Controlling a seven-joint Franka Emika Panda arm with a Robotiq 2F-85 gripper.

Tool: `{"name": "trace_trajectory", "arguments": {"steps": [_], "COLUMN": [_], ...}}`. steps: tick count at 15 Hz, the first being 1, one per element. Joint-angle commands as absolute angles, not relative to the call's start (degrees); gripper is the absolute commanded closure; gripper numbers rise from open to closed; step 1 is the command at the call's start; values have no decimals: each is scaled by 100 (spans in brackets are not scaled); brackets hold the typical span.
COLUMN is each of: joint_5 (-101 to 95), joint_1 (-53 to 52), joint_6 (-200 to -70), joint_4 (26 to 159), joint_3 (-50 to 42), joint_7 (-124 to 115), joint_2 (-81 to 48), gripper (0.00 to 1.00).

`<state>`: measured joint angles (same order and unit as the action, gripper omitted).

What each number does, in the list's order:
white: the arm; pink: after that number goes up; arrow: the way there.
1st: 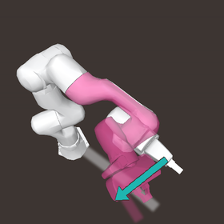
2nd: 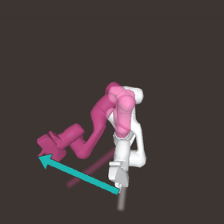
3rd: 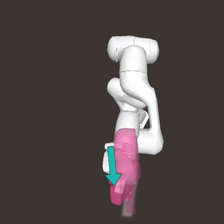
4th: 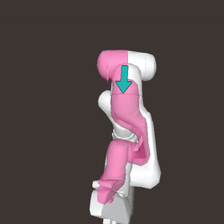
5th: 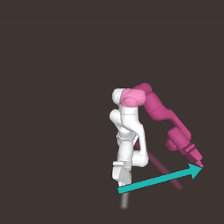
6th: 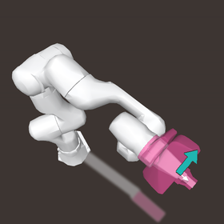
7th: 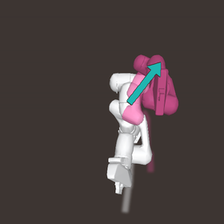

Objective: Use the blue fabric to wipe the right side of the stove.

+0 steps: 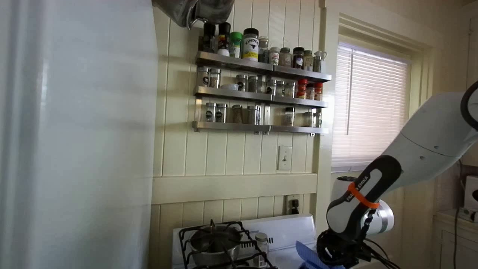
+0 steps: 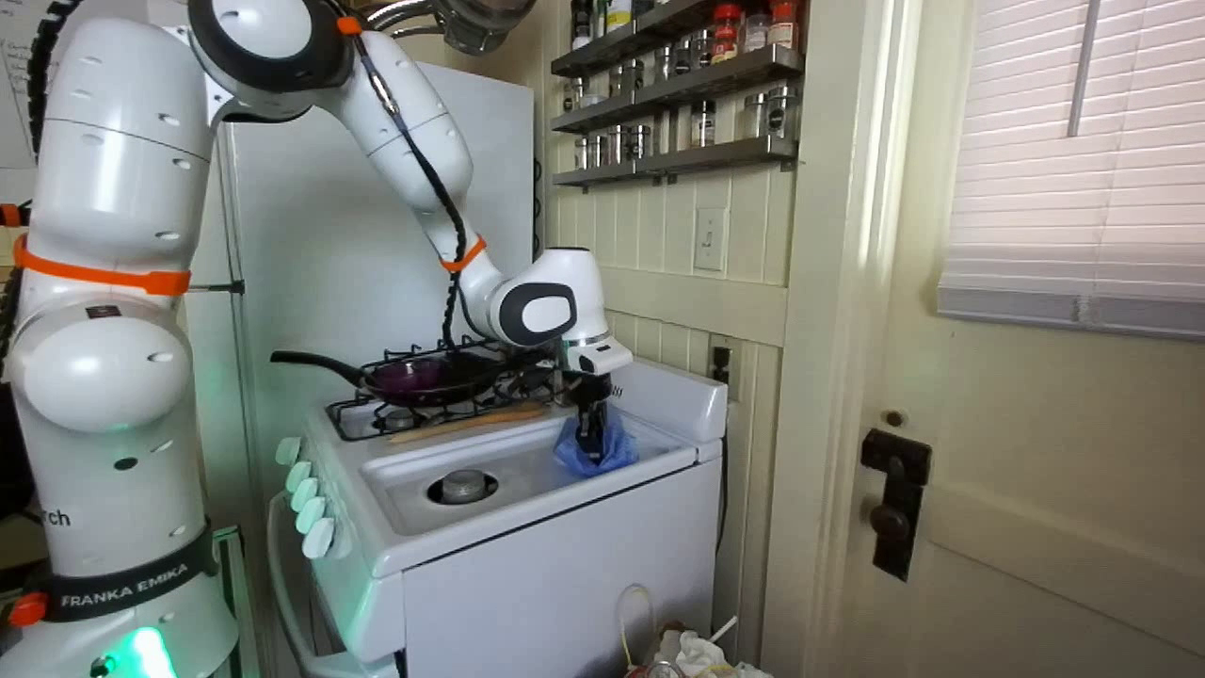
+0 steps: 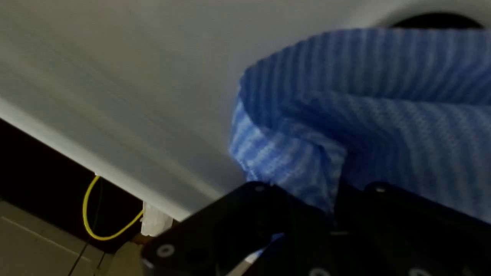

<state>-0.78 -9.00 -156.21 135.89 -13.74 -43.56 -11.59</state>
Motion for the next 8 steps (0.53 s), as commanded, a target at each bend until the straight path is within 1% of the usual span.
{"name": "trace_trajectory", "arguments": {"steps": [1, 5, 8], "joint_5": [339, 971, 1533], "joint_1": [-640, -501, -468], "joint_6": [-15174, -15044, -14914], "joint_4": [14014, 13996, 13770], "joint_3": [-685, -104, 281], "joint_7": [-3735, -2608, -1657], "joint_2": [-980, -941, -1146], "gripper": [100, 100, 100]}}
